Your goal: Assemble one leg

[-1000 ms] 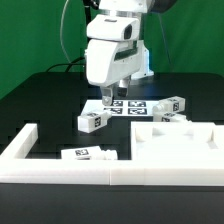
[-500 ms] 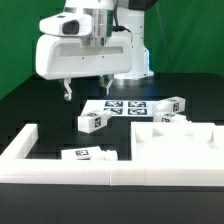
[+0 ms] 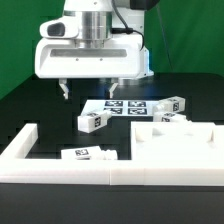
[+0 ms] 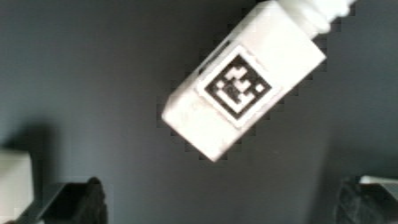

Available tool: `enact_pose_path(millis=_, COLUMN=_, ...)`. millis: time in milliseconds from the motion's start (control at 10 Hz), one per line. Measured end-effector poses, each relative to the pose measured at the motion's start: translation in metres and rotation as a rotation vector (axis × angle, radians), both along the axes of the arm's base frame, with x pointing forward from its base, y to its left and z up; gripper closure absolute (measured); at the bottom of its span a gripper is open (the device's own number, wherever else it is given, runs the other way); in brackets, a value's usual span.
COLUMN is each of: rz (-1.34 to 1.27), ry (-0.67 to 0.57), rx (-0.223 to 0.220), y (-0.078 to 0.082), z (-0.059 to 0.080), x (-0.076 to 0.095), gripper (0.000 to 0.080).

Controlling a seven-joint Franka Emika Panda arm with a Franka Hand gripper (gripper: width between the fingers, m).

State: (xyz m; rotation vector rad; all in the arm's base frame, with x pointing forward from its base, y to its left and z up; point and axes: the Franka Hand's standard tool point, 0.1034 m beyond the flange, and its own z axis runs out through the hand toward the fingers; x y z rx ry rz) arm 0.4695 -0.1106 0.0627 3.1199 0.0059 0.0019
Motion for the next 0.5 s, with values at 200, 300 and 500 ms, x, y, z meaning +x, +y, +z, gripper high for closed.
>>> enact_pose_path(millis=200, rz=-0.156, ry=-0.033, rx=0.003, y=-0.003, z=-0.0035, x=0.0064, gripper=0.015)
enact_pose_path(millis=300, rz=-0.258, ry=-0.034, rx=0.015, y=0.0, z=-0.0038, x=0.0064, gripper=0.015)
enact_pose_path(millis=500, rz=-0.441, ry=-0.028, rx=0.043, y=0.0016, z=-0.0068, x=0.0044, gripper=0.015)
